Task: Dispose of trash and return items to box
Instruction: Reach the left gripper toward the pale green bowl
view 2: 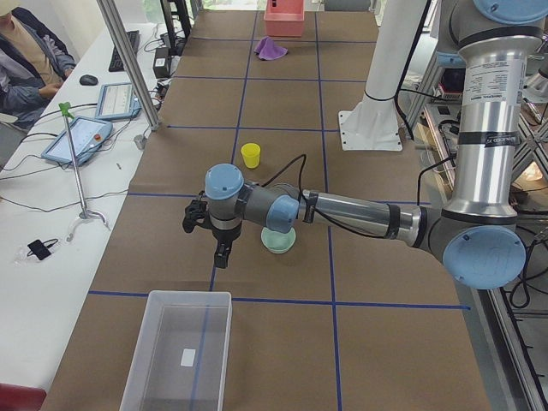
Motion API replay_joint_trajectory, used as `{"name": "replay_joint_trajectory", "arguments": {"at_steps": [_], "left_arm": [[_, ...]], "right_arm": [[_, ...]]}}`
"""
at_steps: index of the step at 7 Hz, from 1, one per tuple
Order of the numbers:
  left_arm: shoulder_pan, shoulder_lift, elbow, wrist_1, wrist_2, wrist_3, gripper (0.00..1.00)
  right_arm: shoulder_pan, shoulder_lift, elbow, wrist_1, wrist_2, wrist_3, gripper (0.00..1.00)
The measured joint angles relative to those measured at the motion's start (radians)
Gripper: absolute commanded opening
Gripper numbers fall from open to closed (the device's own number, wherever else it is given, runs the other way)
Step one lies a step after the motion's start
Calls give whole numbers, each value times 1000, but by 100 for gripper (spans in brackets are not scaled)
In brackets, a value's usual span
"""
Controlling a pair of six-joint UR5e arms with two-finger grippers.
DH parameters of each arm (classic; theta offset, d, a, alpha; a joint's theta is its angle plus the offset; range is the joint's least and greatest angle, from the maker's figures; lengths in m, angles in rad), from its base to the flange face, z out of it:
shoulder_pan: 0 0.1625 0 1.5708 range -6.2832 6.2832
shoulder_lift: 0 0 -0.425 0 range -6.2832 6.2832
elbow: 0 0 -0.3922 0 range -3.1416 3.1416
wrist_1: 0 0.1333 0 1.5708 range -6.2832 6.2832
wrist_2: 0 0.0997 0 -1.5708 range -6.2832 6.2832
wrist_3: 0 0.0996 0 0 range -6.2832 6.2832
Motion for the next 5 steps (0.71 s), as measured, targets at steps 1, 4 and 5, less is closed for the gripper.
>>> {"name": "replay_joint_trajectory", "arguments": {"at_steps": [1, 4, 5], "left_arm": [[1, -2, -1, -1, 2, 0, 98], [4, -12, -2, -2, 5, -3, 97], [15, -18, 1, -2, 6, -18, 98]], "right_arm": [[0, -1, 2, 0, 2, 0, 100], [-1, -2, 4, 1, 6, 4, 100], [-2, -1, 4, 2, 6, 4, 100]]}}
